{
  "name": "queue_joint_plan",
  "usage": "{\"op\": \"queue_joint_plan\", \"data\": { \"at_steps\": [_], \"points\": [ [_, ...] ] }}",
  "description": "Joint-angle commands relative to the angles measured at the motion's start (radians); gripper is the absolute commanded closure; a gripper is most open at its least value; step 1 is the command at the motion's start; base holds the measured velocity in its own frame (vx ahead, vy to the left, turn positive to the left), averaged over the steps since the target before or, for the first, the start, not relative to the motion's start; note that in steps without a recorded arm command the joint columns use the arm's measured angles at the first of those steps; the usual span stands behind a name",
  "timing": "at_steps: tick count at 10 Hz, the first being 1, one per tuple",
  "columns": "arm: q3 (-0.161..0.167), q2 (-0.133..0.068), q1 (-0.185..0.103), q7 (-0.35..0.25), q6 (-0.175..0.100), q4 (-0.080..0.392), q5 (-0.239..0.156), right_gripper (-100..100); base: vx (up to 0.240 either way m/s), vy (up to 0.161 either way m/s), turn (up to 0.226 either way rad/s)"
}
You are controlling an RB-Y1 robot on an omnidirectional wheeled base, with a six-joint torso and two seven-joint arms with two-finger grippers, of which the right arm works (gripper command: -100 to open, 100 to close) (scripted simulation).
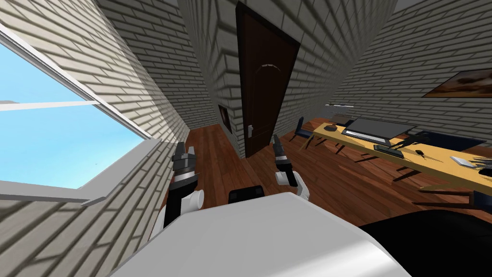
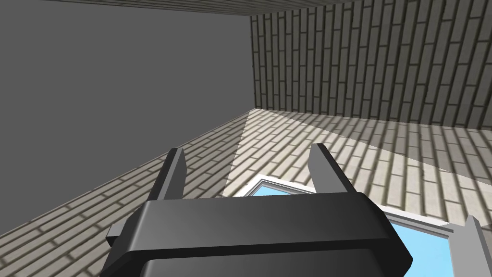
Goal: Pull the door open
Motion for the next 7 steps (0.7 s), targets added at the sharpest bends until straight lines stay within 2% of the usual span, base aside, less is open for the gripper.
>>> {"op": "queue_joint_plan", "data": {
  "at_steps": [1, 7],
  "points": [
    [0.005, -0.003, -0.010, 0.024, 0.000, 0.024, 0.033, -100, 0.099, -0.027, 0.003],
    [0.020, -0.012, -0.059, 0.114, -0.003, 0.126, 0.159, -100, 0.097, -0.049, 0.007]
  ]
}}
